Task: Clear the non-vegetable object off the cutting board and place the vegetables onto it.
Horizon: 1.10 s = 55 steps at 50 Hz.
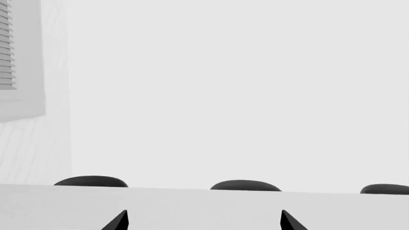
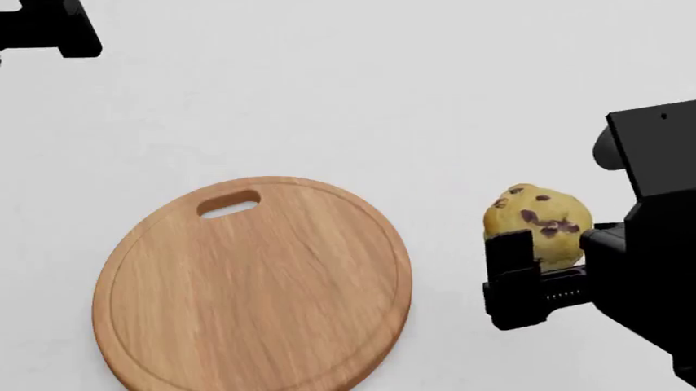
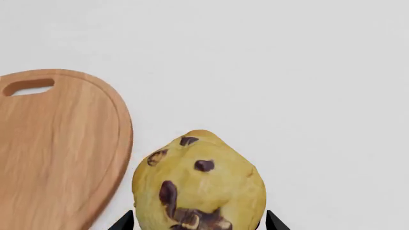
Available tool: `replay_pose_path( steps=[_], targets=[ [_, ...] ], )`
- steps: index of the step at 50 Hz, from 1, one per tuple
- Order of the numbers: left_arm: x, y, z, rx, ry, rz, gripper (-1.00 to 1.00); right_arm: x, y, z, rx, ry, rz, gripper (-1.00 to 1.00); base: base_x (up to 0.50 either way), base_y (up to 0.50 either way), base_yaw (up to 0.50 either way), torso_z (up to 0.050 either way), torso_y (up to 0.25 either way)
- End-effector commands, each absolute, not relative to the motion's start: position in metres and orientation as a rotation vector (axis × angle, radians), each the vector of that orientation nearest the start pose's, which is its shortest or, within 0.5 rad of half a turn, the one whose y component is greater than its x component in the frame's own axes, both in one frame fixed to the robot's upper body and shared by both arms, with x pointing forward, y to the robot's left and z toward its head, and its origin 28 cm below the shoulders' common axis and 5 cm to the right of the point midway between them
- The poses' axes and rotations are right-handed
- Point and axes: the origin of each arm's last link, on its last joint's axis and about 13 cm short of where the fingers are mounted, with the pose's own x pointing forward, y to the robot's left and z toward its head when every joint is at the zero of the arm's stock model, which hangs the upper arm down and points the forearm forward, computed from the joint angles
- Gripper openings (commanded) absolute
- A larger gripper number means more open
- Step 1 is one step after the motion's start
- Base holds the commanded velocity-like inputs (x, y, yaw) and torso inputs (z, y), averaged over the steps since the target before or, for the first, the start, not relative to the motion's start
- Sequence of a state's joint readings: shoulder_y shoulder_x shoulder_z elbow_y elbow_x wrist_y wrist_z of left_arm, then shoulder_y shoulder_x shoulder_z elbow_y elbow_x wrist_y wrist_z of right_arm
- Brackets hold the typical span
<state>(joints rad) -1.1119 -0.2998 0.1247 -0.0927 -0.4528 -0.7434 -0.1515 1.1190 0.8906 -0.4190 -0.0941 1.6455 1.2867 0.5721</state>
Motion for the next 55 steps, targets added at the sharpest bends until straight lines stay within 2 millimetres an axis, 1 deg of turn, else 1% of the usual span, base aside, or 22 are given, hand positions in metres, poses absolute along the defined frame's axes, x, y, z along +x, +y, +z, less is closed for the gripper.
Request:
replay_pose_path(
  steps=[1,4,13,18,27,37,39,40,45,48,50,52,54,55],
  targets=[
    [0.356,0.253,0.289,-0.040,-0.232,-0.018,1.00,0.238,-0.215,0.269,-0.081,0.530,0.136,-1.00,0.00,0.00,0.00,0.000,0.000],
    [0.356,0.254,0.291,-0.042,-0.235,-0.016,1.00,0.234,-0.218,0.270,-0.069,0.528,0.117,-1.00,0.00,0.00,0.00,0.000,0.000],
    [0.357,0.255,0.288,-0.041,-0.231,-0.013,1.00,0.224,-0.229,0.261,-0.064,0.553,0.042,-1.00,0.00,0.00,0.00,0.000,0.000],
    [0.357,0.255,0.286,-0.041,-0.228,-0.014,1.00,0.214,-0.233,0.248,-0.046,0.573,0.019,-1.00,0.00,0.00,0.00,0.000,0.000],
    [0.354,0.256,0.289,-0.044,-0.236,-0.014,1.00,0.193,-0.243,0.225,-0.022,0.618,-0.031,-1.00,0.00,0.00,0.00,0.000,0.000],
    [0.354,0.256,0.288,-0.045,-0.236,-0.010,1.00,0.187,-0.250,0.209,0.002,0.638,-0.057,-1.00,0.00,0.00,0.00,0.000,0.000],
    [0.354,0.256,0.288,-0.045,-0.236,-0.010,1.00,0.186,-0.249,0.211,0.001,0.640,-0.060,-1.00,0.00,0.00,0.00,0.000,0.000],
    [0.354,0.256,0.288,-0.045,-0.236,-0.010,1.00,0.187,-0.250,0.212,0.003,0.637,-0.063,1.00,0.00,0.00,0.00,0.000,0.000],
    [0.354,0.256,0.289,-0.048,-0.236,-0.010,1.00,0.188,-0.249,0.220,-0.004,0.609,-0.059,1.00,0.00,0.00,0.00,0.000,0.000],
    [0.354,0.256,0.291,-0.047,-0.237,-0.011,1.00,0.191,-0.245,0.229,-0.011,0.589,-0.046,1.00,0.00,0.00,0.00,0.000,0.000],
    [0.353,0.257,0.292,-0.049,-0.240,-0.010,1.00,0.192,-0.246,0.234,-0.020,0.575,-0.043,1.00,0.00,0.00,0.00,0.000,0.000],
    [0.354,0.257,0.293,-0.049,-0.241,-0.009,1.00,0.192,-0.244,0.242,-0.033,0.555,-0.035,1.00,0.00,0.00,0.00,0.000,0.000],
    [0.354,0.257,0.293,-0.049,-0.242,-0.010,1.00,0.193,-0.238,0.258,-0.050,0.524,-0.021,1.00,0.00,0.00,0.00,0.000,0.000],
    [0.354,0.256,0.293,-0.051,-0.241,-0.011,1.00,0.193,-0.236,0.263,-0.064,0.517,-0.012,1.00,0.00,0.00,0.00,0.000,0.000]
  ],
)
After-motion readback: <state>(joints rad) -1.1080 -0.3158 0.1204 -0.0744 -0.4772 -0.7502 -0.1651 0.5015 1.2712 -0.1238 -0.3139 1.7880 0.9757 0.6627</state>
